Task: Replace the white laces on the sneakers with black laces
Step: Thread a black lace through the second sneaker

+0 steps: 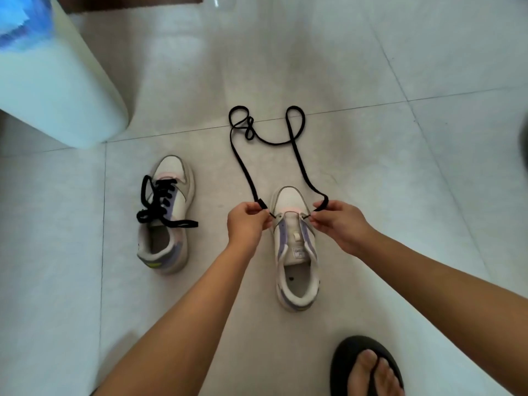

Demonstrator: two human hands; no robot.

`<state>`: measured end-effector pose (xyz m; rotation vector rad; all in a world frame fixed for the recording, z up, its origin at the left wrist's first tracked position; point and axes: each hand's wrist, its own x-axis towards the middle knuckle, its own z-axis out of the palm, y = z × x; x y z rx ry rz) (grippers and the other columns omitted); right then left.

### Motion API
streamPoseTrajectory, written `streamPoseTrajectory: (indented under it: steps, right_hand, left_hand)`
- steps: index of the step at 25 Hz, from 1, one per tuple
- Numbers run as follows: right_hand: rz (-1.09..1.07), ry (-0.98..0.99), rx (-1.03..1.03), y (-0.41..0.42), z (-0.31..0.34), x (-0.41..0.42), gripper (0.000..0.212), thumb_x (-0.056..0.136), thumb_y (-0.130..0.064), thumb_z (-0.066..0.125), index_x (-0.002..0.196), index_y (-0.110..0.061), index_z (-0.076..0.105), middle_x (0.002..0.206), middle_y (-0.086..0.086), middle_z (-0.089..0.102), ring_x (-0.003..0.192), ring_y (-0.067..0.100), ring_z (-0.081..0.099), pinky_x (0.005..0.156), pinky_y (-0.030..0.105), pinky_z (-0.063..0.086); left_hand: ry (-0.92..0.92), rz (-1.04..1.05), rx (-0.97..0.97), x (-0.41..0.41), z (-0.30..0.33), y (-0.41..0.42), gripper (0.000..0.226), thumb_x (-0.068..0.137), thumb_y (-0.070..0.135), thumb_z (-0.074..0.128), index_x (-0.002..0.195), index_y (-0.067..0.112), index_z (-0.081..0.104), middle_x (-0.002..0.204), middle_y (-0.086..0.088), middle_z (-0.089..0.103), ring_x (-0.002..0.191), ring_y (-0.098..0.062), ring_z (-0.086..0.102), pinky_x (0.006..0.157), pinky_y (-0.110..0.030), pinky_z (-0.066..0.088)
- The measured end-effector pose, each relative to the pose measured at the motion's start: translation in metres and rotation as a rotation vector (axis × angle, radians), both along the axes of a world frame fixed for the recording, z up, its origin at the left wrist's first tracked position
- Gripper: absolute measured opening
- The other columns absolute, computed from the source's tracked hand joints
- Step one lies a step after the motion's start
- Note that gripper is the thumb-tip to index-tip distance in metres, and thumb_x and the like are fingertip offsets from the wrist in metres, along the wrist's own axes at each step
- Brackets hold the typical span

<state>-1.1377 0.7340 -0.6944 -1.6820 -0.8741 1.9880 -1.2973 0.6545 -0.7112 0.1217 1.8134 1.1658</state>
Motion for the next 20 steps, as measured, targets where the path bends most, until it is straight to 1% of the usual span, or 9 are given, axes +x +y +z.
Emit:
streamPoseTrajectory:
  steps: [3, 5, 8, 10, 12, 14, 15, 18, 20]
  right_hand:
    - [0.010, -0.072, 0.101, -0.003, 0.000, -0.006, 0.020, 0.081, 0.015, 0.061, 0.087, -0.004, 0.059, 0.079, 0.011, 0.062, 0.070, 0.022, 0.065, 0.064, 0.022, 0.058]
    - [0.027, -0.112, 0.145, -0.005, -0.001, -0.008, 0.021, 0.080, 0.015, 0.062, 0.085, -0.005, 0.060, 0.078, 0.011, 0.063, 0.070, 0.021, 0.065, 0.066, 0.023, 0.058]
    - [0.090, -0.175, 0.207, -0.006, 0.000, -0.008, 0.023, 0.078, 0.015, 0.063, 0.083, -0.007, 0.060, 0.079, 0.011, 0.063, 0.072, 0.021, 0.064, 0.069, 0.024, 0.058]
    - [0.128, -0.216, 0.235, -0.006, 0.001, -0.007, 0.023, 0.077, 0.015, 0.063, 0.081, -0.007, 0.061, 0.076, 0.009, 0.062, 0.071, 0.020, 0.063, 0.067, 0.022, 0.058]
    - [0.171, -0.270, 0.273, -0.006, 0.001, -0.007, 0.022, 0.076, 0.014, 0.065, 0.081, -0.007, 0.062, 0.074, 0.007, 0.063, 0.070, 0.019, 0.062, 0.067, 0.024, 0.057]
    - [0.211, -0.334, 0.316, -0.005, 0.000, -0.008, 0.021, 0.075, 0.011, 0.067, 0.083, -0.008, 0.064, 0.075, 0.007, 0.065, 0.072, 0.020, 0.063, 0.072, 0.029, 0.058]
    - [0.220, -0.354, 0.333, -0.006, 0.000, -0.009, 0.020, 0.074, 0.009, 0.068, 0.084, -0.009, 0.064, 0.076, 0.006, 0.066, 0.074, 0.020, 0.064, 0.074, 0.031, 0.058]
    - [0.229, -0.386, 0.377, -0.010, -0.004, -0.012, 0.021, 0.073, 0.003, 0.071, 0.080, -0.016, 0.063, 0.078, 0.002, 0.067, 0.080, 0.021, 0.067, 0.078, 0.033, 0.057]
    - [0.241, -0.415, 0.409, -0.012, -0.006, -0.013, 0.020, 0.074, 0.000, 0.071, 0.082, -0.016, 0.063, 0.079, 0.001, 0.068, 0.082, 0.021, 0.067, 0.079, 0.034, 0.056]
  left_hand:
    - [0.043, -0.048, 0.011, 0.002, 0.001, 0.002, 0.010, 0.084, -0.002, 0.064, 0.094, 0.001, 0.061, 0.078, -0.010, 0.064, 0.063, -0.016, 0.063, 0.061, -0.019, 0.055]
    - [0.069, -0.056, 0.021, 0.004, 0.002, 0.002, 0.010, 0.084, -0.001, 0.065, 0.093, 0.001, 0.061, 0.078, -0.010, 0.064, 0.064, -0.016, 0.062, 0.062, -0.018, 0.055]
    - [0.103, -0.063, 0.045, 0.005, 0.003, 0.002, 0.009, 0.082, 0.000, 0.067, 0.086, 0.006, 0.061, 0.081, -0.011, 0.066, 0.067, -0.017, 0.064, 0.071, -0.027, 0.057]
    - [0.175, -0.101, 0.053, 0.006, 0.002, 0.001, 0.011, 0.080, 0.003, 0.069, 0.080, 0.012, 0.062, 0.084, -0.010, 0.068, 0.075, -0.020, 0.067, 0.076, -0.031, 0.056]
    - [0.219, -0.128, 0.079, 0.009, 0.005, -0.001, 0.013, 0.079, 0.006, 0.071, 0.077, 0.016, 0.062, 0.081, -0.005, 0.068, 0.076, -0.016, 0.066, 0.072, -0.022, 0.055]
    - [0.227, -0.124, 0.121, 0.014, 0.007, -0.004, 0.014, 0.078, 0.005, 0.071, 0.075, 0.016, 0.062, 0.076, 0.000, 0.066, 0.070, -0.009, 0.061, 0.062, -0.012, 0.049]
    - [0.236, -0.121, 0.137, 0.016, 0.007, -0.005, 0.016, 0.078, 0.005, 0.071, 0.074, 0.016, 0.061, 0.074, 0.002, 0.065, 0.067, -0.006, 0.059, 0.060, -0.009, 0.047]
    - [0.294, -0.145, 0.145, 0.020, 0.006, -0.008, 0.021, 0.078, 0.002, 0.070, 0.070, 0.017, 0.059, 0.069, 0.006, 0.061, 0.063, -0.002, 0.054, 0.059, -0.006, 0.043]
    - [0.306, -0.144, 0.135, 0.022, 0.006, -0.008, 0.019, 0.078, 0.001, 0.069, 0.072, 0.016, 0.060, 0.069, 0.008, 0.061, 0.063, 0.001, 0.054, 0.060, -0.005, 0.043]
